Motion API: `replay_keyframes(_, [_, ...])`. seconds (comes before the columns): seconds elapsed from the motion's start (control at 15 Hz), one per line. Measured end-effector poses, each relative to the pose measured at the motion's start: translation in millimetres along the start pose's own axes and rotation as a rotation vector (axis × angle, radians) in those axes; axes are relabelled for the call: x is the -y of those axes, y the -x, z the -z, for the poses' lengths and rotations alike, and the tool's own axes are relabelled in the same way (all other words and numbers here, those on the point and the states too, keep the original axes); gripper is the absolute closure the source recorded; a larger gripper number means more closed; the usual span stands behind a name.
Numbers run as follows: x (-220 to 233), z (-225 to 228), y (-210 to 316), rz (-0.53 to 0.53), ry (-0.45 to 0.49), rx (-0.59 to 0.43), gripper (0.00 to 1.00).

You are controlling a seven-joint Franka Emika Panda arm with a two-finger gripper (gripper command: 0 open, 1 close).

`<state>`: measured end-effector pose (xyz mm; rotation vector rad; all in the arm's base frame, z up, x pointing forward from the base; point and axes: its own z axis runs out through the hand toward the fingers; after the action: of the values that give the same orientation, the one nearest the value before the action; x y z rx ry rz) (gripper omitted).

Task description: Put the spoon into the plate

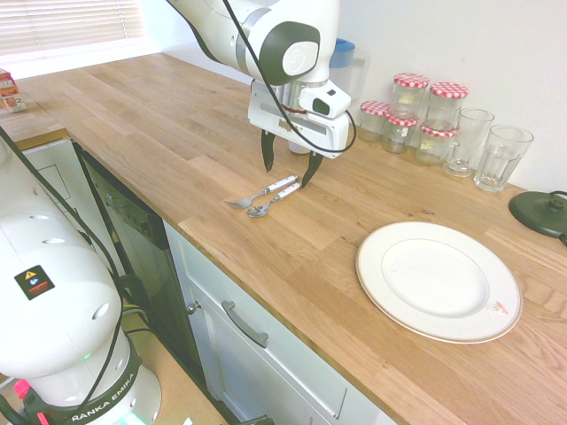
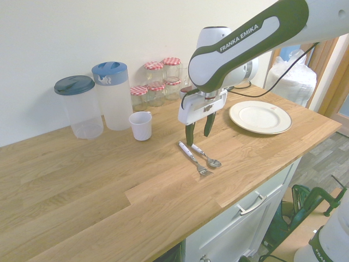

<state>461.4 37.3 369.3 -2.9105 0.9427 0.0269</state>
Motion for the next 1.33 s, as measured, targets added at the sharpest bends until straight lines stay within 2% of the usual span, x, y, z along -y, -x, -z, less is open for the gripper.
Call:
replay_keyframes(0.2, [0,-16,-8,-0.005,0.027,-0.023,0.0])
replay_keyframes(0.8, [-7,-36,-23,-0.059,0.018,-0.004,0.0])
replay_keyframes(0.87, [-7,-36,-23,-0.06,0.017,-0.004,1.0])
replay_keyframes(1.33, [-8,-35,-24,-0.07,0.009,0.001,1.0])
